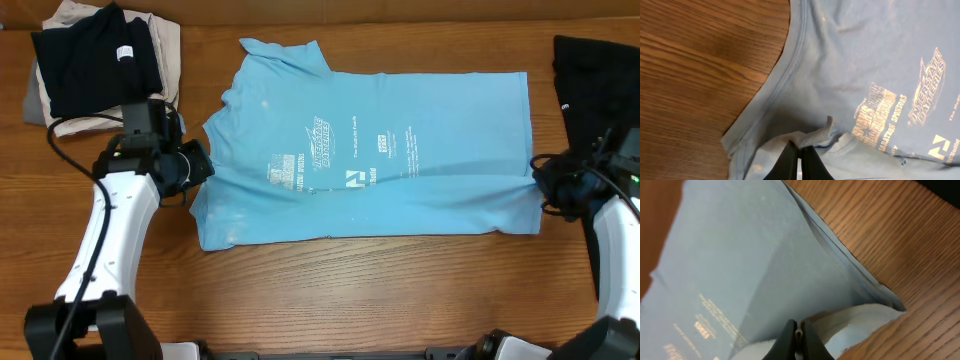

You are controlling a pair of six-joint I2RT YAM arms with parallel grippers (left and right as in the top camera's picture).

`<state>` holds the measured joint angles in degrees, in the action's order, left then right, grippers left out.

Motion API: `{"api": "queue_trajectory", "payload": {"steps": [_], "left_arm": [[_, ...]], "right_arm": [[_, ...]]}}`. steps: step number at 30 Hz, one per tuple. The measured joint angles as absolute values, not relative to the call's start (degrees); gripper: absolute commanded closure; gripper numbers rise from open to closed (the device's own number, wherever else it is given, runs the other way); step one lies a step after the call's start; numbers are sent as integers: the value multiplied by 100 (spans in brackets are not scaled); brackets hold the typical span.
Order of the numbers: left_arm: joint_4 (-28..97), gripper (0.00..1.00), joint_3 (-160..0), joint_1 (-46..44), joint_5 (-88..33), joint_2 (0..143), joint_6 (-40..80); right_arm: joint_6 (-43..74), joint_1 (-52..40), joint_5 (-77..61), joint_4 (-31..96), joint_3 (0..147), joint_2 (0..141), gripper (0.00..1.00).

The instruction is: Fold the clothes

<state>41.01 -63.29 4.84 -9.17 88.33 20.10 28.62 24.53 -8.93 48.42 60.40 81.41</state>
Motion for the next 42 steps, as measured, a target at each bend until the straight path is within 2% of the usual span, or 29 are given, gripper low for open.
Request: {"api": "queue_trajectory", "payload": {"steps": [7, 14, 17, 18, 19, 20, 21, 22, 23, 26, 28, 30, 32, 33, 37, 42], "left_arm": [[3885, 92, -6329, 484, -880, 8945, 2069], [3426, 89, -6331, 484, -803, 9290, 2086], [3312, 89, -6329, 484, -784, 9435, 2086], [3271, 88, -6329, 484, -784, 9476, 2086], [3238, 86, -6329, 484, -784, 9511, 2086], [3197, 78, -6329, 484, -784, 9542, 2084], [3155, 71, -6329, 484, -784, 9566, 2080], [3120, 70, -6329, 484, -781, 9581, 2093], [3092, 67, -6329, 484, -784, 9590, 2095], [3046, 56, -6342, 484, -784, 9592, 2091], [3267, 44, -6427, 484, -784, 9592, 2080], [3583, 28, -6650, 484, -784, 9594, 2049], [3787, 6, -7006, 484, -784, 9594, 2027], [3813, 3, -7225, 484, -788, 9598, 2040], [3439, 0, -8208, 484, -1098, 9603, 1817], [2613, 0, -9131, 414, -1448, 9725, 1398]], "right_arm": [[2956, 2423, -519, 4600, 6038, 8648, 96], [2982, 2423, -384, 4252, 6036, 8871, 96], [2998, 2412, -360, 4154, 6036, 8890, 89], [3000, 2399, -357, 4084, 6036, 8890, 81], [3028, 2383, -346, 4005, 6036, 8890, 67], [3028, 2362, -344, 3924, 6036, 8895, 47], [3002, 2329, -340, 3844, 6031, 8901, 23], [3002, 2290, -336, 3756, 6031, 8906, 5], [3002, 2241, -329, 3693, 6031, 8910, 0], [2971, 2104, -314, 3621, 6040, 8912, 0], [2930, 2064, -318, 3841, 6158, 8934, 0], [2882, 2080, -318, 4121, 6414, 8978, 0], [2720, 2106, -375, 4338, 6873, 9030, 0], [2628, 2123, -425, 4390, 7161, 9043, 0], [2279, 2080, -576, 4401, 8324, 9043, 0], [2069, 1793, -624, 3833, 8687, 9024, 0]]}}
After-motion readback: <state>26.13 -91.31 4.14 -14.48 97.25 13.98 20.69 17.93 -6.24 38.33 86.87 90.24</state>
